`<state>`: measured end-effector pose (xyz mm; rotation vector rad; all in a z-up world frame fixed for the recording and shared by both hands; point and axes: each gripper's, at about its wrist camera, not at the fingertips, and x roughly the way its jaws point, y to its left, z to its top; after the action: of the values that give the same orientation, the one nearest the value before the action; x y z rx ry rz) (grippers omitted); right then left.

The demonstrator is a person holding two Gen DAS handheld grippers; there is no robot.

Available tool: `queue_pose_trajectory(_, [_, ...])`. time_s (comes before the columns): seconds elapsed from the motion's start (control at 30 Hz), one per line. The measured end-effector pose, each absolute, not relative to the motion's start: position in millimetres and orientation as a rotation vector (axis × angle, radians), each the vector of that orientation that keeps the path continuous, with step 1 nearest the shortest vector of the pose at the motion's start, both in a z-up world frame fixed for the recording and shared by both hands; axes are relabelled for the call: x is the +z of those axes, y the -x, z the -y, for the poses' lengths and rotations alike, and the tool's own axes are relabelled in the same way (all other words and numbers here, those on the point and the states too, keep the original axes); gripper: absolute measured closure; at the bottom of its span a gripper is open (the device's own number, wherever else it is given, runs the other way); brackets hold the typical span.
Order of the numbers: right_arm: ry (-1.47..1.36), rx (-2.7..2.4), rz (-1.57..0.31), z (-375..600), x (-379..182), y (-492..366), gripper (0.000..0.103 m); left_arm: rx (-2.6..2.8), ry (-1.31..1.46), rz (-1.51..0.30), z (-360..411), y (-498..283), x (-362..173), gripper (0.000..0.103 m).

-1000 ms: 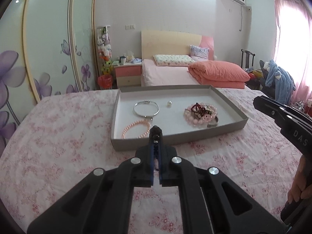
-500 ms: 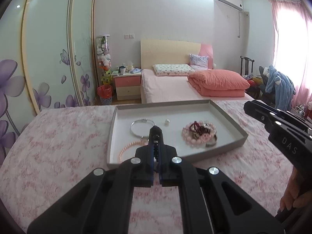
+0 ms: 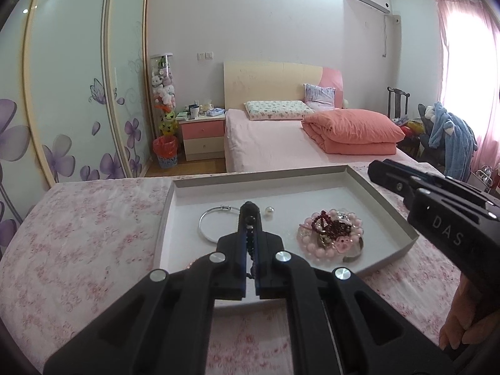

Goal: Organize jewelry
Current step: 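Carry the black bracelet and pearl stud into the tray and open both tools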

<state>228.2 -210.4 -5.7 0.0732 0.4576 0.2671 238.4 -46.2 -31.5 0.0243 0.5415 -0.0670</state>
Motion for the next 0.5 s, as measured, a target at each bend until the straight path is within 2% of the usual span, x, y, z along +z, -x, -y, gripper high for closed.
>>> queue_pose_trajectory(0.5, [-0.149, 0.276, -0.615, 210.9, -44.9, -270.8, 0.089, -0.106, 0.008, -0.633, 47.5, -281.3, -62.3, 0.098])
